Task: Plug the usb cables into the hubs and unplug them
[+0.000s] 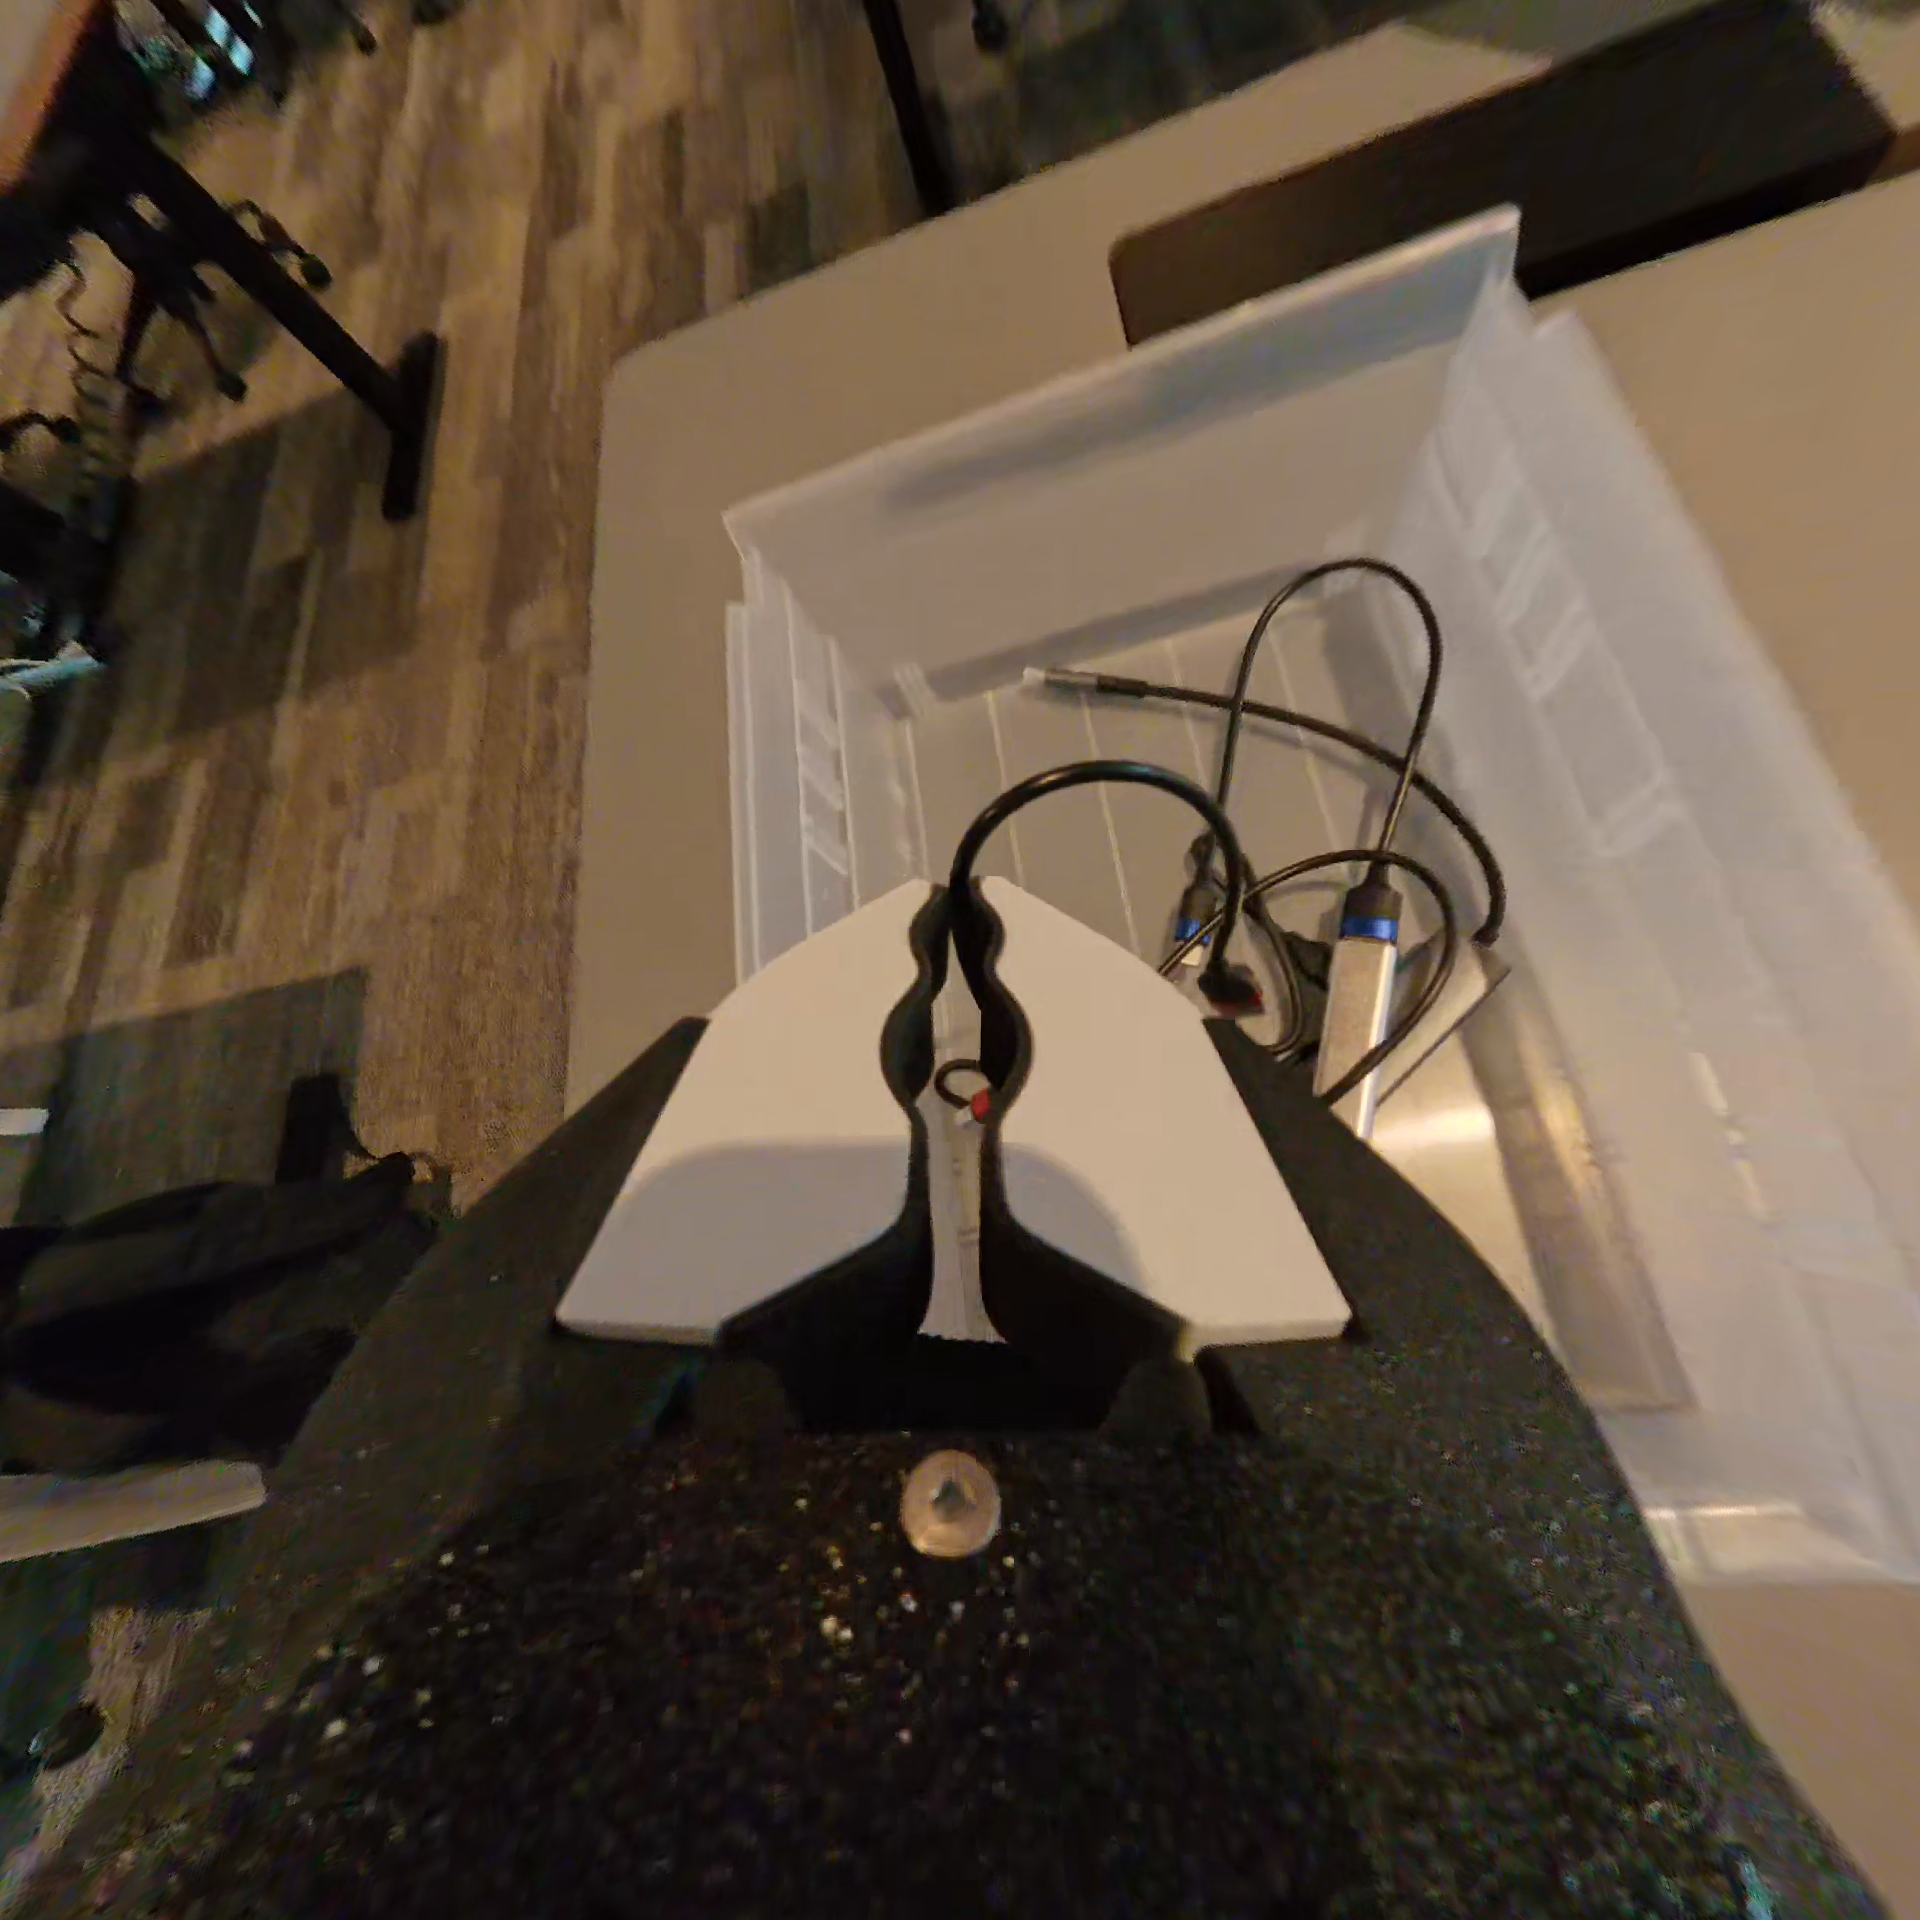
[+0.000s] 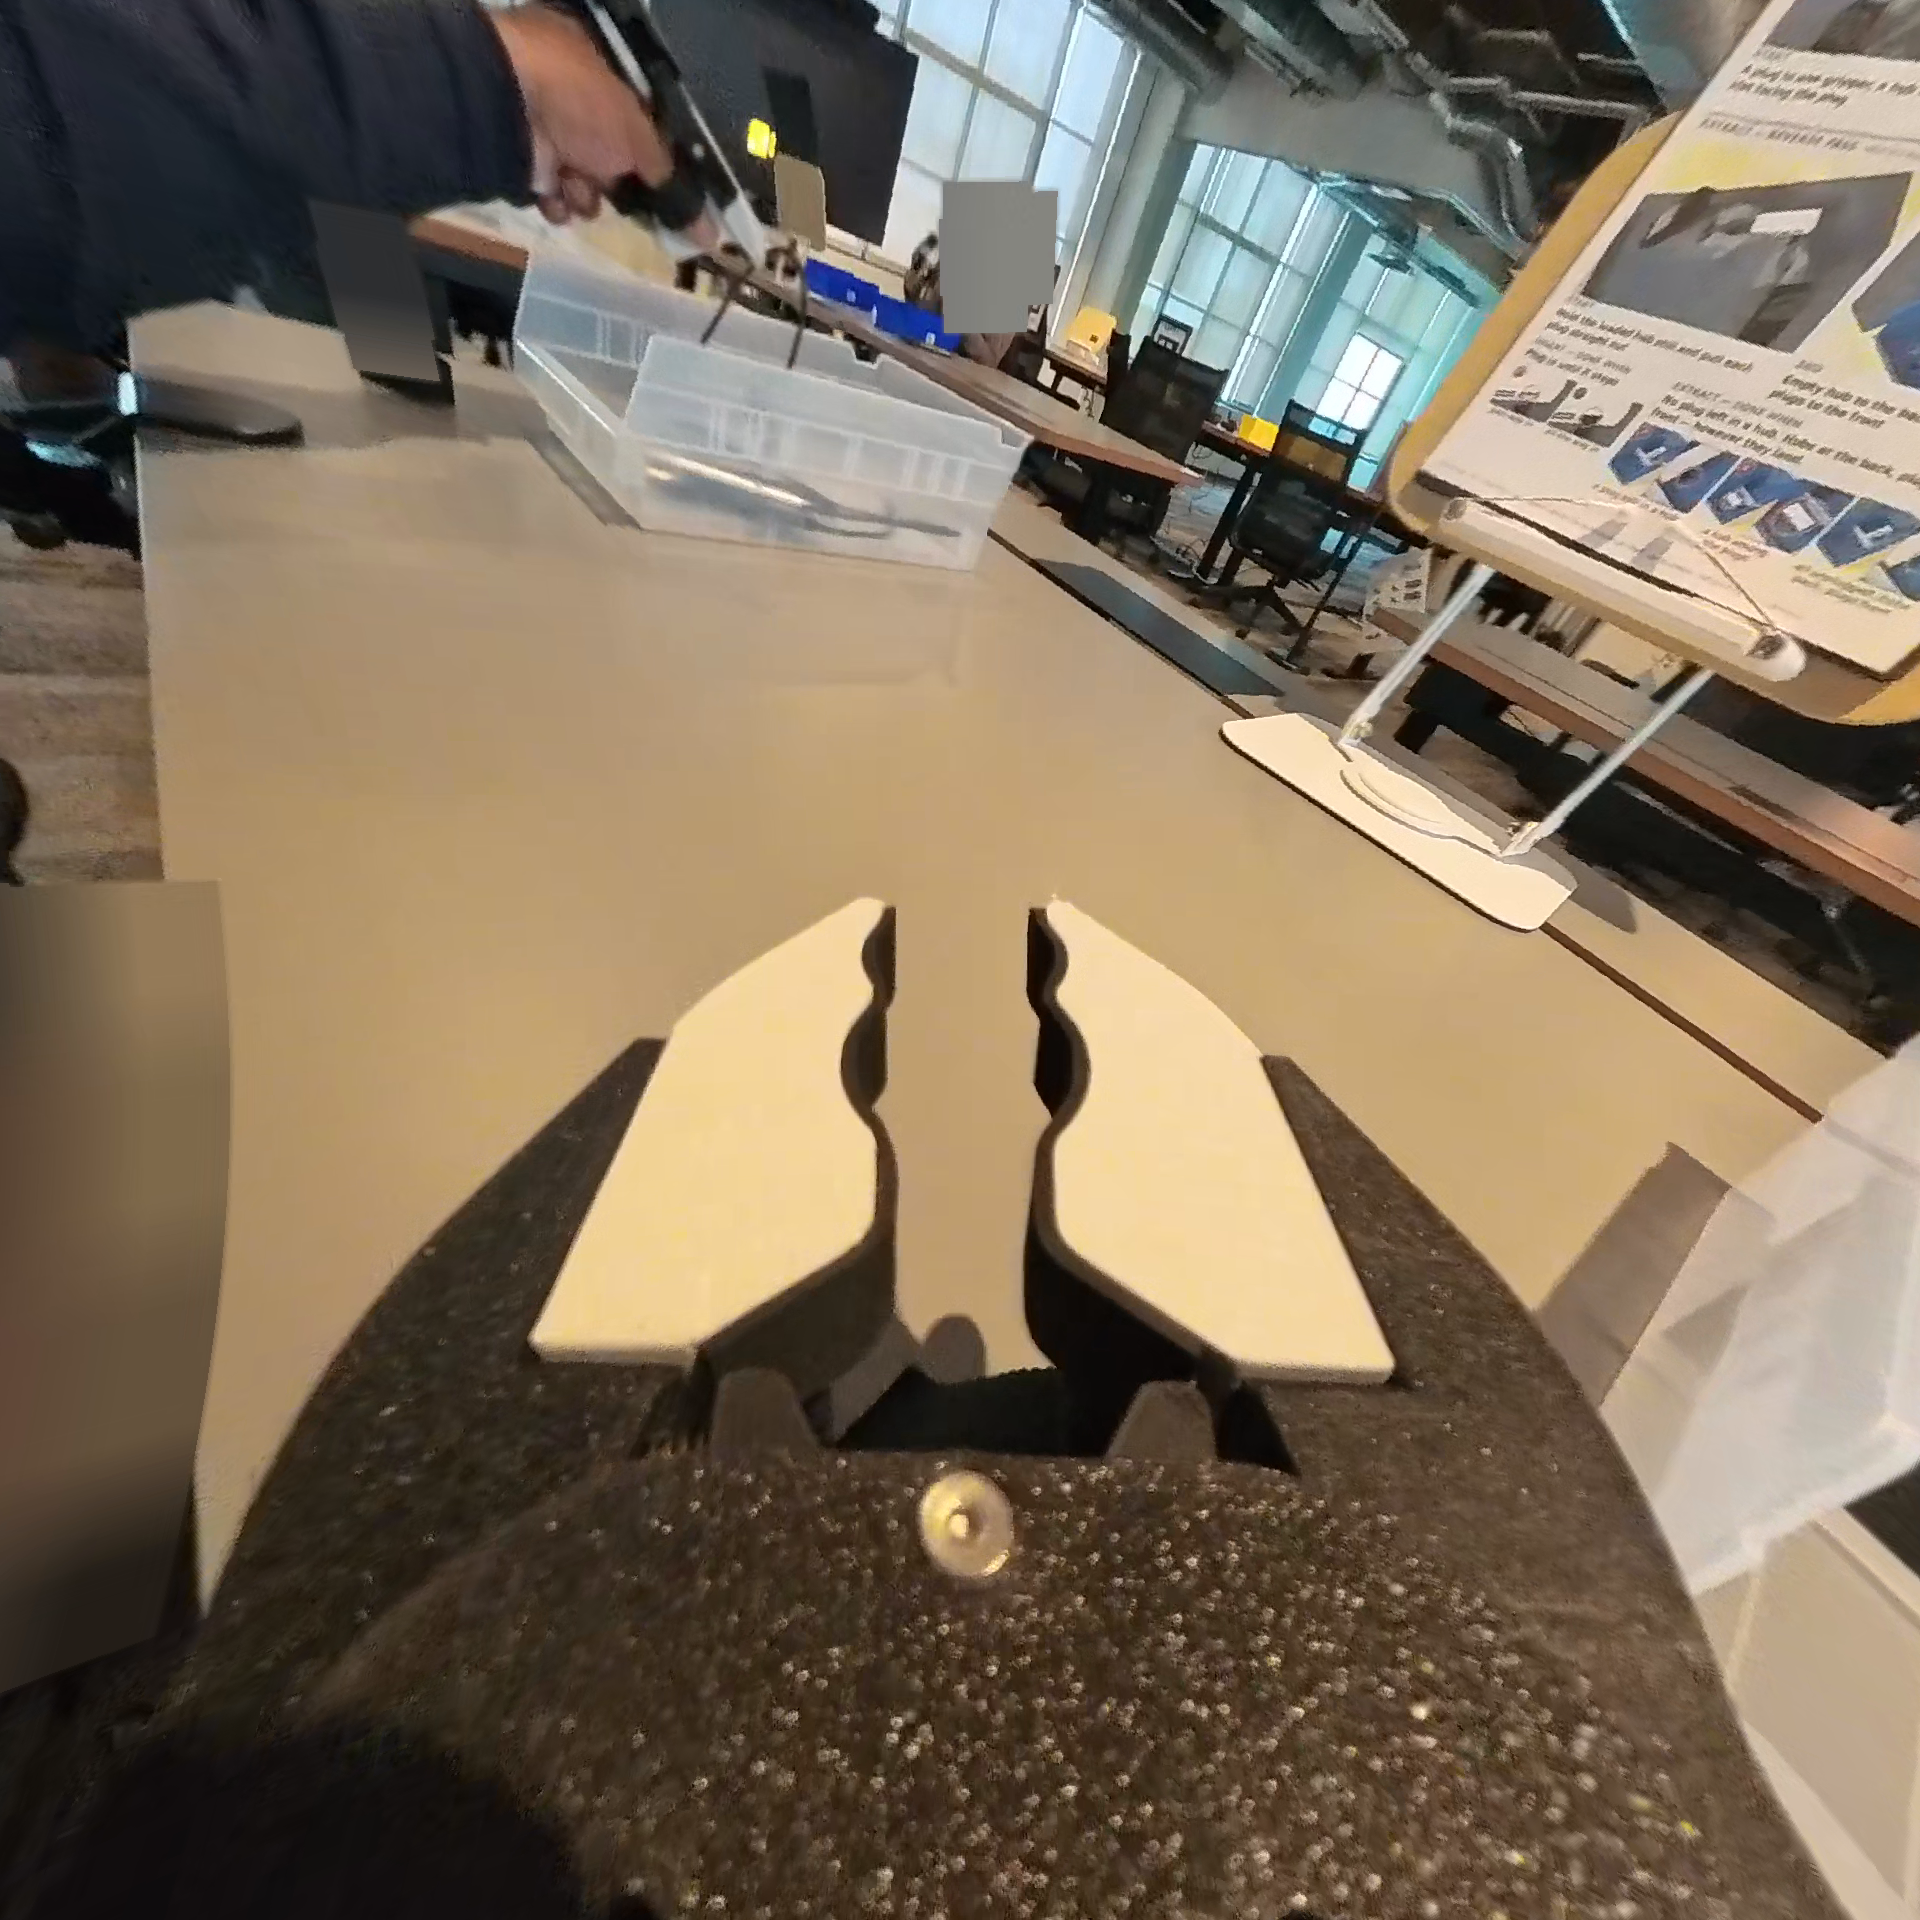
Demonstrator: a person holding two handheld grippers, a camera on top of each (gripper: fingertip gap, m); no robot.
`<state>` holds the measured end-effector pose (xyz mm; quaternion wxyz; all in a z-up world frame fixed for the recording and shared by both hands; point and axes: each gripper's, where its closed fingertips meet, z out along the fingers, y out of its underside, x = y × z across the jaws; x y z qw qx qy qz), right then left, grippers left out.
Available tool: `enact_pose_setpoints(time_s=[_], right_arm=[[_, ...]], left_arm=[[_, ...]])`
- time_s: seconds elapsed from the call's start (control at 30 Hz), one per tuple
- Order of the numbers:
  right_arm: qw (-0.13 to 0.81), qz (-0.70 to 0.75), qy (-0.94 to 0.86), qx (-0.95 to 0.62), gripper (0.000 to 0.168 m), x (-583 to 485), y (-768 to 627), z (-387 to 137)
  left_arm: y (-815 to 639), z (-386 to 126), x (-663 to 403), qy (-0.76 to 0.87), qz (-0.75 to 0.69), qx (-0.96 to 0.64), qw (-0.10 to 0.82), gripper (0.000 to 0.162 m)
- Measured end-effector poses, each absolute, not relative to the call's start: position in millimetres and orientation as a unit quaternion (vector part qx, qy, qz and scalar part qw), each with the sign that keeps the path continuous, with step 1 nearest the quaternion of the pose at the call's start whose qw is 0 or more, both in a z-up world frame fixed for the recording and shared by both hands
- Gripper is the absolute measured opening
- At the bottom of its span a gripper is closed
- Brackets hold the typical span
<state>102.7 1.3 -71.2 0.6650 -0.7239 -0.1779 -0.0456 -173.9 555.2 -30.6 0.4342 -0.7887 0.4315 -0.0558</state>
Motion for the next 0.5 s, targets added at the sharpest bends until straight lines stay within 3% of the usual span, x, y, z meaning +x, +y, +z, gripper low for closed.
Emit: enact_pose_setpoints(time_s=[0.5], right_arm=[[0.595,-0.061,-0.212,-0.772,0.023,96,22,-96]], left_arm=[[587,-119,-161,0.443,-0.002,-0.823,0.355,0.011]])
